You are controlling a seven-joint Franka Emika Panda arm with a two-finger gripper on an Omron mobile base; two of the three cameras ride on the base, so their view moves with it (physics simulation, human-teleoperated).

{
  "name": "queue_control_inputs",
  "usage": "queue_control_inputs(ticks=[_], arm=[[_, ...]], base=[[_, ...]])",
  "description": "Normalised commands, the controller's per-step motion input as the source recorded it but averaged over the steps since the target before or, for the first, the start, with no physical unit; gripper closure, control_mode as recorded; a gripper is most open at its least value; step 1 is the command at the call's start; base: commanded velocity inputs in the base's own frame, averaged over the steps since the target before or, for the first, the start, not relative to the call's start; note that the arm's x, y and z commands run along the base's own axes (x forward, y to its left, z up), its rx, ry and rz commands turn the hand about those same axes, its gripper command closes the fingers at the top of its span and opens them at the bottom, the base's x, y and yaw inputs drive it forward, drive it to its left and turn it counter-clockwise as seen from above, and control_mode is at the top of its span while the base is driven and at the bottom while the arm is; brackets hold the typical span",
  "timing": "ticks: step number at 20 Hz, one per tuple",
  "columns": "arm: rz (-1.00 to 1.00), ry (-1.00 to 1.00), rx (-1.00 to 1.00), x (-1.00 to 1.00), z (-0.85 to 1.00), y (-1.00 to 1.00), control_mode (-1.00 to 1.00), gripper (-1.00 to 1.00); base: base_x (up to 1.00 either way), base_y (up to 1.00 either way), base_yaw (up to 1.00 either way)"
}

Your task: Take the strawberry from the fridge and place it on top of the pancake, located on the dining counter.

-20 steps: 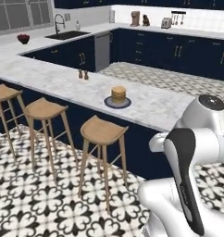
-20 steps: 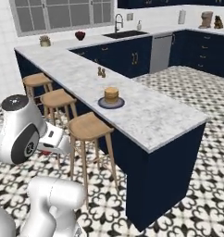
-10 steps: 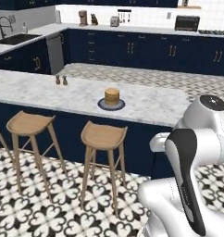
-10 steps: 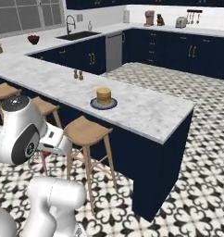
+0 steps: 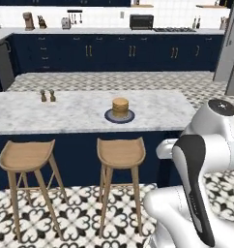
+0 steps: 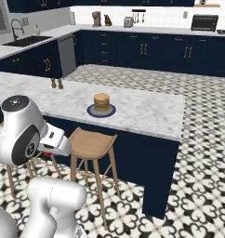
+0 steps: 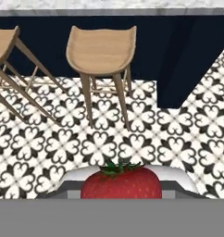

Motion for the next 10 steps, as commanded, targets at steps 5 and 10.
queue_control_inputs(ticks=[5,10], arm=[[0.00,0.00,0.00,0.00,0.00,0.00,1.00,1.00],[0.00,0.00,0.00,0.00,0.00,0.00,1.00,1.00]], base=[[0.45,0.85,-0.46],[0.71,0.23,-0.17]])
